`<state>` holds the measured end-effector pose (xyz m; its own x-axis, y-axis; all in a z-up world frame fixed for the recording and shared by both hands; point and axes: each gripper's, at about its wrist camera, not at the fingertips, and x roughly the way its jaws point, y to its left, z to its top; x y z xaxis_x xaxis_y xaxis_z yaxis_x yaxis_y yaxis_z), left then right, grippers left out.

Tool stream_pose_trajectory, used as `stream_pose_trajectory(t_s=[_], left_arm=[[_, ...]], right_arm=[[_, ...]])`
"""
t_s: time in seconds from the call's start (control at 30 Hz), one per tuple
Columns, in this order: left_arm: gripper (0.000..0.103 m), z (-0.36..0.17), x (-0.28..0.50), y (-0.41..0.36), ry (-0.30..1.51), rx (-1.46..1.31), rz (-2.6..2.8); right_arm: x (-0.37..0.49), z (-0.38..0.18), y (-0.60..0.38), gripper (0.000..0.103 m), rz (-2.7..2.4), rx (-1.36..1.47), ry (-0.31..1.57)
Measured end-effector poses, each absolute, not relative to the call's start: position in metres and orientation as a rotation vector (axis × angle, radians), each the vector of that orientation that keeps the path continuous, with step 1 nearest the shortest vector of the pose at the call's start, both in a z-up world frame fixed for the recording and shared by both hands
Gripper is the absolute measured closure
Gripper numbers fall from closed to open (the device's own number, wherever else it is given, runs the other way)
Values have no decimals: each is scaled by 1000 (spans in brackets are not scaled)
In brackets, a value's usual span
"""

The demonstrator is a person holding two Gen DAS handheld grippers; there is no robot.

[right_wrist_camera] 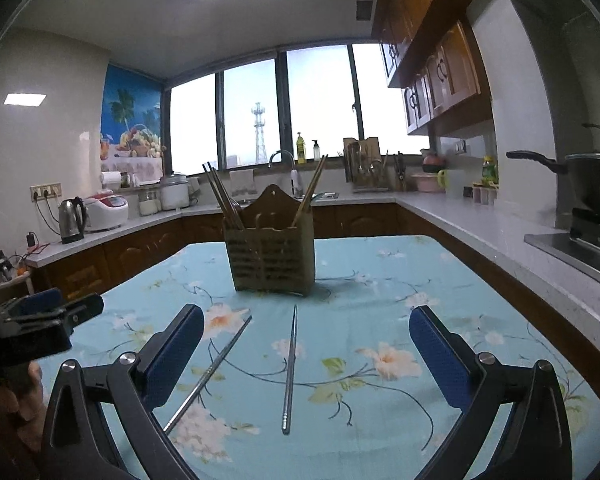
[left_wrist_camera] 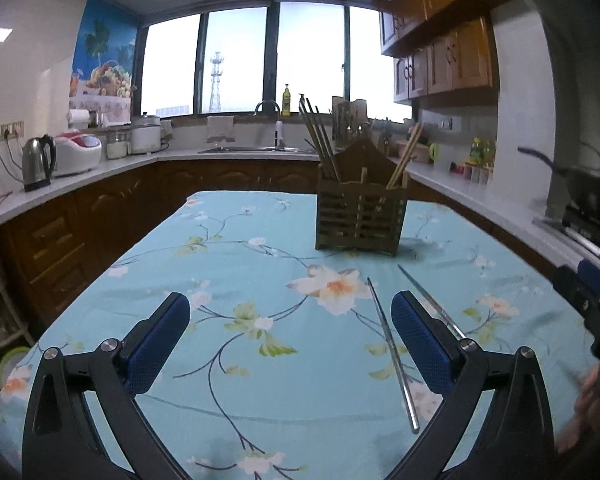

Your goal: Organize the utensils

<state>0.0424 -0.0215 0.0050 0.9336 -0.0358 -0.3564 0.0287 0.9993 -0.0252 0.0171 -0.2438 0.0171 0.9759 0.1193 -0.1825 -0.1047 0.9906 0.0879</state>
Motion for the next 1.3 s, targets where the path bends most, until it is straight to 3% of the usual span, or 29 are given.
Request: stream_pose_trajectory(t_s=[1.3], left_arm=[[0,2,29,-34,343,49,-18]], right_arm=[[15,9,-252,0,102,84,214]])
